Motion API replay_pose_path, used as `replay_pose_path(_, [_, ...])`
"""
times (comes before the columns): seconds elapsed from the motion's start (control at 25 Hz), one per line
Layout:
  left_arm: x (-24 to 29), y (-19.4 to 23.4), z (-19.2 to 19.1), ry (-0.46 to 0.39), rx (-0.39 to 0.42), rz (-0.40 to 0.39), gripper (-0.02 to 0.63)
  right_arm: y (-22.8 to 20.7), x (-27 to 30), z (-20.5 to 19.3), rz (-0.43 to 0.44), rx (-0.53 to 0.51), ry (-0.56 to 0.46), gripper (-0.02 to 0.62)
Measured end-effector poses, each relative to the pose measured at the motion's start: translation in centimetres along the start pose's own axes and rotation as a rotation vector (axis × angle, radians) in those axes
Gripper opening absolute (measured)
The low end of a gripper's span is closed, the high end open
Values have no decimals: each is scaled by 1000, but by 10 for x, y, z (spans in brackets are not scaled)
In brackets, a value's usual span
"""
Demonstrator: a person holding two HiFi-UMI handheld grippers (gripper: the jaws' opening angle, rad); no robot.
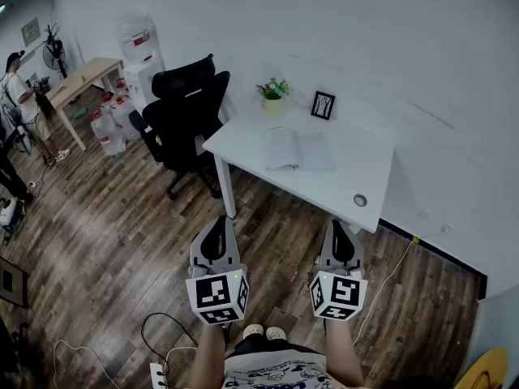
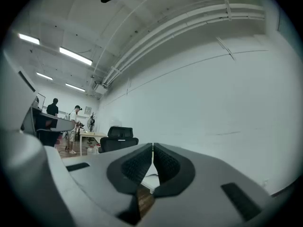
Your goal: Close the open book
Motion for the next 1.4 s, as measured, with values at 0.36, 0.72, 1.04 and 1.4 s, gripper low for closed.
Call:
replay_pose_path(0.36, [9,9,-1,4,4,7,26,2,10,0,-2,2,2,34])
replay_pose_path(0.72, [22,26,-3,9,2,1,26,14,24,1,-12,-5,-9,35])
replay_pose_path(1.04, [32,44,-5,7,5,-17,26,32,35,-2,-17,-10,-1,37])
replay_pose_path(1.4, [42,59,-13,25,1,-27,26,49,51,-9,-6,-6,15,38])
Point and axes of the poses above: the fingertips, and each gripper's own axes: x forward along the fingers, y to its left, z out of its top, the point moved 1 cm from there along -x, backward along the fingers, and after that the axes turned 15 degrees about z, right-handed, at the moved point
